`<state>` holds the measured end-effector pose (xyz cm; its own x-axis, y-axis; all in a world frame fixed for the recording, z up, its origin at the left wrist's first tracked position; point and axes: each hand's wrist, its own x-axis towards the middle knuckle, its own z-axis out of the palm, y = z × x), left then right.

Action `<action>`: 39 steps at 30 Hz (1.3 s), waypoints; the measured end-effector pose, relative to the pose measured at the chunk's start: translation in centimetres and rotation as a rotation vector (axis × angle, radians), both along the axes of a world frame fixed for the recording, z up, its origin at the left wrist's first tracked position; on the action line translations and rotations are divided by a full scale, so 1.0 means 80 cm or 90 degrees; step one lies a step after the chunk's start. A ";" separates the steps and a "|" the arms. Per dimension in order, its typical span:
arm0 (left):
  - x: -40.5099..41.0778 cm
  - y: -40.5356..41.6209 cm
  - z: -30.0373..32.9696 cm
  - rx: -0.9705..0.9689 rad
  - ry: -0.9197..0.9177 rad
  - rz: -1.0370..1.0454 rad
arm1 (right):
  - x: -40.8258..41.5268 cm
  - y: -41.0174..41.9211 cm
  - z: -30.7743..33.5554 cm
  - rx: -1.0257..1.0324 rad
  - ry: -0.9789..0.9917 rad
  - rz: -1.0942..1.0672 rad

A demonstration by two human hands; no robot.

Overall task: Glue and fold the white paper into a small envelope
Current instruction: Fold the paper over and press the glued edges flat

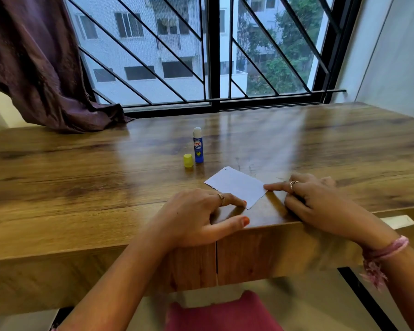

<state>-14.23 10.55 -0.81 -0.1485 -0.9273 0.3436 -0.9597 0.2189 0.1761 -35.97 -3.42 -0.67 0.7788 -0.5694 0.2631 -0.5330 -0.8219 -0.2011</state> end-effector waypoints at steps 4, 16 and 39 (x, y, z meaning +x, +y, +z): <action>0.004 0.001 -0.003 -0.043 0.078 0.081 | 0.000 0.017 0.001 0.004 -0.014 0.028; 0.016 -0.013 -0.008 -0.001 0.115 0.268 | 0.009 0.036 0.011 0.170 -0.094 0.155; 0.003 0.014 0.007 0.026 -0.012 -0.040 | 0.012 0.024 0.004 0.048 0.005 0.155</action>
<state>-14.00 11.65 -0.22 -0.2130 -0.9290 0.3025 -0.9477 0.2718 0.1675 -35.03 -1.47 -0.38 0.8970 -0.3832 0.2203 -0.3234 -0.9087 -0.2640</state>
